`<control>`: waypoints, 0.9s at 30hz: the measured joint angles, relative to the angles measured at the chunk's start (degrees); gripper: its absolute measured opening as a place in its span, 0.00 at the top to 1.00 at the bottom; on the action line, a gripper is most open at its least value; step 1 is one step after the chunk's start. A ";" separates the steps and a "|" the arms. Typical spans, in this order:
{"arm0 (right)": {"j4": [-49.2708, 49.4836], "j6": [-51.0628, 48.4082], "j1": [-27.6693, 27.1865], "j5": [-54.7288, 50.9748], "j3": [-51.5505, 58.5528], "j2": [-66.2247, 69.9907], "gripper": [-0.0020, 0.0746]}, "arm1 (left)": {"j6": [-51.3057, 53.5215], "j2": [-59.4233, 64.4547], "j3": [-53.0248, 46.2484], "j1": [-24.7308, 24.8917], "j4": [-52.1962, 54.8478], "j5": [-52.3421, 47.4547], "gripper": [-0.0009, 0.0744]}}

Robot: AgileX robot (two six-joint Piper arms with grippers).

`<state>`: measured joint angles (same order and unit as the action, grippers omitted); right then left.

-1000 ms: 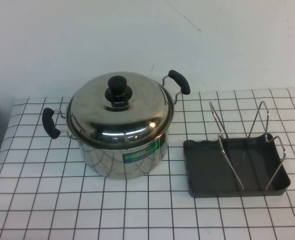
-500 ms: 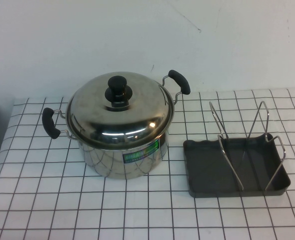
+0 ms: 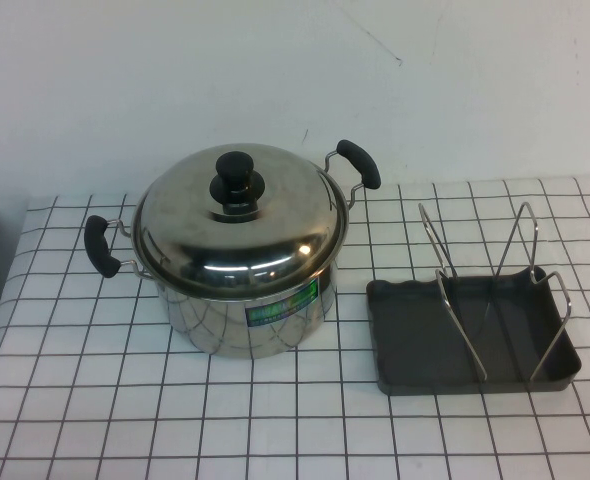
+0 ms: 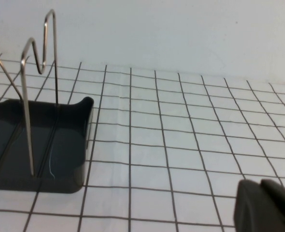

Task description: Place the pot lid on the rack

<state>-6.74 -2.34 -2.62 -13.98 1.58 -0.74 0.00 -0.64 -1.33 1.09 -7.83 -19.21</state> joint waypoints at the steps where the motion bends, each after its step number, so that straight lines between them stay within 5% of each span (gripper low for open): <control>1: 0.00 -0.04 0.00 0.00 0.00 0.00 0.98 | 0.00 0.00 0.00 0.00 0.00 0.00 0.99; 8: -1.29 -0.14 0.00 7.12 0.00 0.00 0.98 | 0.00 0.00 -0.27 0.00 0.00 5.79 0.99; 20: 2.33 1.45 0.00 46.87 0.00 0.00 0.98 | 0.00 0.00 -0.27 0.00 0.22 41.93 0.99; 27: 12.57 0.65 0.00 48.13 0.00 0.00 0.98 | 0.00 -0.14 -0.27 0.00 -1.33 50.58 0.99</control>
<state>5.83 -1.69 -2.62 34.15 1.58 -0.74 0.00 -0.78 -1.59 1.09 -9.16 31.37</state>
